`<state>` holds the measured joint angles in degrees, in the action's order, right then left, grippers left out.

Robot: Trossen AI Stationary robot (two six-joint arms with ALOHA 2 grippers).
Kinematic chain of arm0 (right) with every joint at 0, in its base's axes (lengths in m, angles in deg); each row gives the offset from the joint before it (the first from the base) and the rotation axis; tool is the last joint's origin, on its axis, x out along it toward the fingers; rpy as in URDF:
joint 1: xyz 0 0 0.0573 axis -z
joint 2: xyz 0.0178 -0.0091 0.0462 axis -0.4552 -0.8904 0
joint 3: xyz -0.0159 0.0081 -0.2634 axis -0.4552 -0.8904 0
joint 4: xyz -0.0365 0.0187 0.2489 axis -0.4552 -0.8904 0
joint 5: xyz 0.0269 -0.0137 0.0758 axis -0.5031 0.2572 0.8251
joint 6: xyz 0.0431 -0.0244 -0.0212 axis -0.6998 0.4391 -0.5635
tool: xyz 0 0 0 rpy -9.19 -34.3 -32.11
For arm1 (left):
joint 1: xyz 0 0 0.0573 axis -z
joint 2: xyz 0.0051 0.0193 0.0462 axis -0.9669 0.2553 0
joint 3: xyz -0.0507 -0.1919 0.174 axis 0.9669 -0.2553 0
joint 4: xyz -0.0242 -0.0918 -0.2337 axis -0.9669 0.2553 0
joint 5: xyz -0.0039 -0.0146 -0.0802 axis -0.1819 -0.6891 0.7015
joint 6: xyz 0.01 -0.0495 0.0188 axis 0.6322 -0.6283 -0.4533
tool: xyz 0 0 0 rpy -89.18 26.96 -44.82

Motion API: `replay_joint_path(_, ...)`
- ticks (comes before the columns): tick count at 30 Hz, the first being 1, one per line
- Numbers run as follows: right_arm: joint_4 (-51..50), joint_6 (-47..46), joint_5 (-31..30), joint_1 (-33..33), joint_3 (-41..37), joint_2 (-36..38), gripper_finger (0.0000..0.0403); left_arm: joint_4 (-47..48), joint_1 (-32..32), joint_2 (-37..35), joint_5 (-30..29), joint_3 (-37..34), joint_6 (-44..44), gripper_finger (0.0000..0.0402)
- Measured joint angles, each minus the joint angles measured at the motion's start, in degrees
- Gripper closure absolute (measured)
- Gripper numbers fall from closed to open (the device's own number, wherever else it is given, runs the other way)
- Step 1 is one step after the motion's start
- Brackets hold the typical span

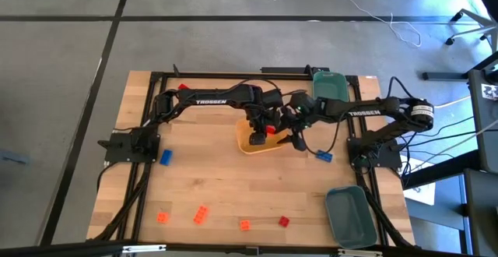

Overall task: Sort & place blocks by color
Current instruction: Put the orange game piece into the yellow bin, then put the blue game piece into the green bin

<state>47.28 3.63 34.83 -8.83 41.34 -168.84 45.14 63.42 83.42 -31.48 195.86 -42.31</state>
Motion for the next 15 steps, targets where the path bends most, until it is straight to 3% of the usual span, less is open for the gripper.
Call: replay_joint_path(15,3.47,-0.17,-0.13,0.12,-1.08,-2.81,0.0185,-0.40,-0.46,-0.09,0.72,0.00,0.27,0.0185)
